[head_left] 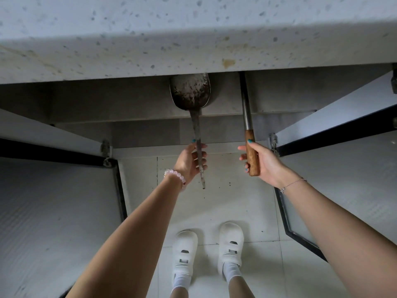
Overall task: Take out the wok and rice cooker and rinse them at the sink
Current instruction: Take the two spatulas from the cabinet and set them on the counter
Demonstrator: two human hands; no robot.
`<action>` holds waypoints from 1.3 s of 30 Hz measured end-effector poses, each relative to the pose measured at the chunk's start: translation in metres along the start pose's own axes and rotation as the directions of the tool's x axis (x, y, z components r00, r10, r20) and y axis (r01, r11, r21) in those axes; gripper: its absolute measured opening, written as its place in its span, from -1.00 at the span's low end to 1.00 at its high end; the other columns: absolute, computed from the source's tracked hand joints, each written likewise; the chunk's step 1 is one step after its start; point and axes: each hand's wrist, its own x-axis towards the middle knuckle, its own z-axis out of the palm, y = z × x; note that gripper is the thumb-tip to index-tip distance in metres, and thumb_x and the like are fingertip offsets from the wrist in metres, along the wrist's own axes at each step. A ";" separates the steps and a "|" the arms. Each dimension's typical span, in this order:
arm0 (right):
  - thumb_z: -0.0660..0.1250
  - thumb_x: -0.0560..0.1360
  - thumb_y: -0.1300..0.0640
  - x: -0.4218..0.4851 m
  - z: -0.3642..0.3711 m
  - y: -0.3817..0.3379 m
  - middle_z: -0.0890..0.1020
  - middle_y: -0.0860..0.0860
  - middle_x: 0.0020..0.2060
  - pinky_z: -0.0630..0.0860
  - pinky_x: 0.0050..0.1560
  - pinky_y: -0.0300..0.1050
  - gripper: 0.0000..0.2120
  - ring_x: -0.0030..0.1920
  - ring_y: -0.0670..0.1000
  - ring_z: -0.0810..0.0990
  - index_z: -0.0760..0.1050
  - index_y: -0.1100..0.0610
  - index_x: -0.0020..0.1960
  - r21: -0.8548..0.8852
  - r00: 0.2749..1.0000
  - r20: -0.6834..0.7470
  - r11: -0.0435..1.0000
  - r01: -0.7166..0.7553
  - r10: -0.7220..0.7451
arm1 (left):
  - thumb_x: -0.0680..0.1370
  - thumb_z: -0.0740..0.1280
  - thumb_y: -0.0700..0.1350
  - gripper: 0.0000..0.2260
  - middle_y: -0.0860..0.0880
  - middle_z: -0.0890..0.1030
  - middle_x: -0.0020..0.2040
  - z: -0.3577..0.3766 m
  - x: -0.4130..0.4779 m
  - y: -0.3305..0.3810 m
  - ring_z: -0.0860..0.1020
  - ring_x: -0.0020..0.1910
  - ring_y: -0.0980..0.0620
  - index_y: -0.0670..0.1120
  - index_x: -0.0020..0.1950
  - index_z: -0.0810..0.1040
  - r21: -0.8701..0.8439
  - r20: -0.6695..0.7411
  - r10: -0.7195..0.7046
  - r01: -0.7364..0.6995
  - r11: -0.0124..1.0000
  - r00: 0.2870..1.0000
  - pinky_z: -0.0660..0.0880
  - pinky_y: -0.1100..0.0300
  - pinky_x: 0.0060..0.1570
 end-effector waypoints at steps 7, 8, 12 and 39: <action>0.19 0.57 -0.09 -0.005 0.014 0.000 0.36 -0.02 -0.50 0.24 -0.58 -0.28 -0.67 -0.59 -0.11 0.27 0.33 0.11 -0.25 -0.002 0.986 -0.122 0.993 0.116 -0.116 | 0.66 -0.01 -0.10 -0.67 0.13 0.26 -0.59 -0.005 -0.006 -0.011 0.15 -0.65 0.20 -0.09 -0.24 0.39 0.056 -0.067 0.054 -0.050 0.997 0.996 0.10 0.36 -0.66; 0.19 0.56 -0.12 -0.007 0.016 -0.001 0.36 -0.03 -0.51 0.22 -0.59 -0.29 -0.65 -0.60 -0.12 0.26 0.32 0.10 -0.26 -0.014 0.980 -0.146 0.991 0.132 -0.133 | 0.66 -0.01 -0.11 -0.67 0.13 0.25 -0.59 -0.006 -0.009 -0.011 0.15 -0.65 0.20 -0.08 -0.24 0.38 0.066 -0.067 0.056 -0.052 0.996 0.996 0.09 0.36 -0.66; 0.19 0.54 -0.18 -0.027 0.024 -0.006 0.33 -0.04 -0.50 0.17 -0.60 -0.30 -0.62 -0.59 -0.13 0.24 0.29 0.08 -0.28 -0.061 0.967 -0.200 0.987 0.148 -0.157 | 0.66 -0.01 -0.14 -0.69 0.12 0.26 -0.56 -0.013 -0.033 -0.017 0.16 -0.63 0.19 -0.09 -0.24 0.38 0.098 -0.074 0.052 -0.045 0.994 0.996 0.09 0.35 -0.64; 0.15 0.59 -0.08 -0.311 0.115 0.122 0.37 0.03 -0.44 0.12 -0.42 -0.16 -0.60 -0.52 -0.06 0.27 0.30 0.11 -0.34 -0.151 0.980 -0.191 0.988 0.033 -0.062 | 0.64 -0.01 -0.19 -0.70 0.10 0.18 -0.58 -0.060 -0.357 -0.050 0.10 -0.65 0.18 -0.11 -0.24 0.36 0.149 -0.079 -0.057 0.069 0.986 0.995 0.03 0.38 -0.67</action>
